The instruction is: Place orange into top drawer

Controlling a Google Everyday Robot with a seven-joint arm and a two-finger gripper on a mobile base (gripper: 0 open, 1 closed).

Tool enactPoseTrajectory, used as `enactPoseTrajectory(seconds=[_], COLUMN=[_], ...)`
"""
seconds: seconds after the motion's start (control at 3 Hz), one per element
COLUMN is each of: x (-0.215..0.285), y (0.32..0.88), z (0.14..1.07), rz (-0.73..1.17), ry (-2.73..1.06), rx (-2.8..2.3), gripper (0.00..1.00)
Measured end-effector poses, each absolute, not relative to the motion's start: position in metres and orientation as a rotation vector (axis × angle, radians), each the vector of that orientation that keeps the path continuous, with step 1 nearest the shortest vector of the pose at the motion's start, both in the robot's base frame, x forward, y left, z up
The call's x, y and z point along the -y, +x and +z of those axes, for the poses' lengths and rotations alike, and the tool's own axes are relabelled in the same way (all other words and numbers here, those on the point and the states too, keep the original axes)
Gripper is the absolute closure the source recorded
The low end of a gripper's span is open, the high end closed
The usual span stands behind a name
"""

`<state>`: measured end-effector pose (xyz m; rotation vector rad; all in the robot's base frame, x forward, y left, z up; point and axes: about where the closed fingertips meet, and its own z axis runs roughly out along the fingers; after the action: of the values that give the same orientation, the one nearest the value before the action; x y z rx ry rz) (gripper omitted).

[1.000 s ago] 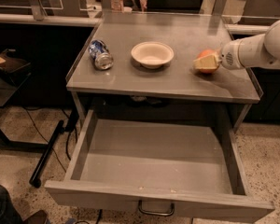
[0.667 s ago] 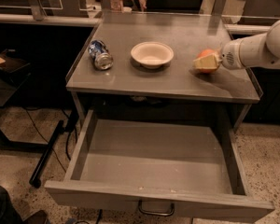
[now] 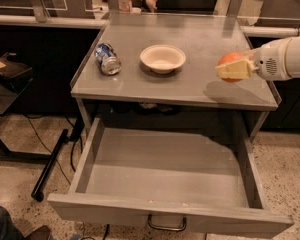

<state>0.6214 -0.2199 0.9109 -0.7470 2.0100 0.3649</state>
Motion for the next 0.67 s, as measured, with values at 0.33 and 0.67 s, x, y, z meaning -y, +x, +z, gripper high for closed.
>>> enactPoseTrajectory(seconds=[0.33, 0.67], x=[0.223, 0.215], y=[0.62, 0.605], z=[0.911, 0.915], rz=[0.365, 0.385], ry=[-0.742, -0.76], rx=[-2.01, -1.994], gripper=[1.0, 1.0])
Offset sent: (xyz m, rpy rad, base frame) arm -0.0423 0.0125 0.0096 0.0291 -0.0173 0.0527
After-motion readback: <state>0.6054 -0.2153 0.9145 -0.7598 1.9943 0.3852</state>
